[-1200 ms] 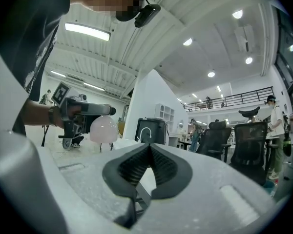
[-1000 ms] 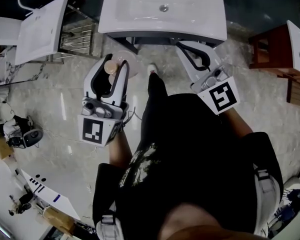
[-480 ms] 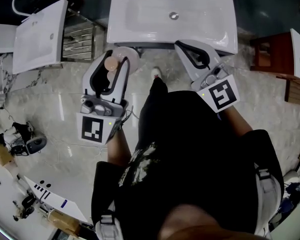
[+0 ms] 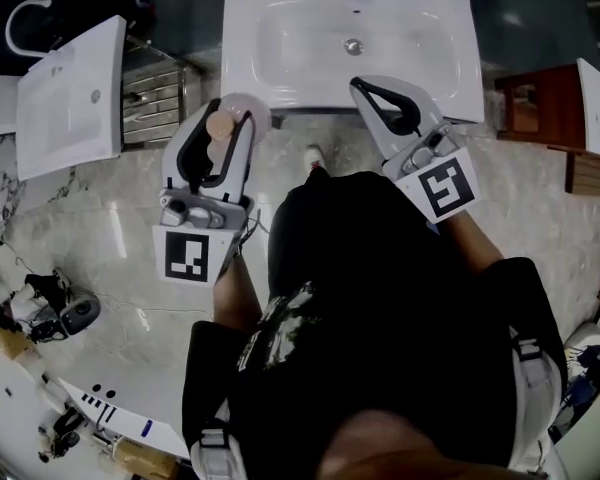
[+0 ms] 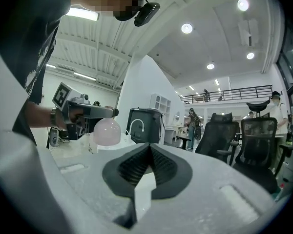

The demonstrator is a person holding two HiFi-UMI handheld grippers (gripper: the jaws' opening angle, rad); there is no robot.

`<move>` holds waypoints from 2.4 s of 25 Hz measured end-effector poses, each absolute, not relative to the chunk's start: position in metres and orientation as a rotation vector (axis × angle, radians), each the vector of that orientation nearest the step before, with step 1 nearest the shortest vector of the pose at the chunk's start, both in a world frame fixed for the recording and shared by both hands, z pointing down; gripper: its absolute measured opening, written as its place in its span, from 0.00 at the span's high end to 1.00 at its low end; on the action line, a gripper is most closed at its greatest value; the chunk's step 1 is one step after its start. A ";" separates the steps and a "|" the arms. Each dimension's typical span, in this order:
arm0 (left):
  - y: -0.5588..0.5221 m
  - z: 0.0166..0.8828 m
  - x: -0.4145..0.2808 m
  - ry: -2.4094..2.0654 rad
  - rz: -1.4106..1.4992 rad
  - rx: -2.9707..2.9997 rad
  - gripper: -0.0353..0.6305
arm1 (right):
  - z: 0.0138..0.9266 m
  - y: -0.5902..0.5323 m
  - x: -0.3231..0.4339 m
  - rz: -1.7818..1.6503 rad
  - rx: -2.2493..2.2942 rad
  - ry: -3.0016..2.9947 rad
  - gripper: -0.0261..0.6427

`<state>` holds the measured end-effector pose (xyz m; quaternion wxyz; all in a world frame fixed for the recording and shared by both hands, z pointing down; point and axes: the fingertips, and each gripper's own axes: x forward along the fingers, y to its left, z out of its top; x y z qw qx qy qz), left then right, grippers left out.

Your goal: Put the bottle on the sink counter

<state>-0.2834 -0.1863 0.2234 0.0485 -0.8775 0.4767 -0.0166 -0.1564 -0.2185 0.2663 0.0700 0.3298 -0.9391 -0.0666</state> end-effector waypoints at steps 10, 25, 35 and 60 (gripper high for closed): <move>-0.275 0.245 -0.291 1.381 -0.054 -2.758 0.72 | 0.271 -0.281 -0.155 -0.168 1.122 -2.792 0.97; -0.403 0.278 -0.285 1.480 -0.114 -2.765 0.72 | 0.333 -0.395 -0.151 -0.028 0.992 -2.736 0.97; -0.488 0.317 -0.289 1.616 -0.140 -2.763 0.72 | 0.359 -0.456 -0.151 0.011 0.866 -2.733 0.97; -0.622 0.463 -0.318 1.843 -0.333 -2.730 0.72 | 0.502 -0.537 -0.200 0.253 0.663 -2.691 0.97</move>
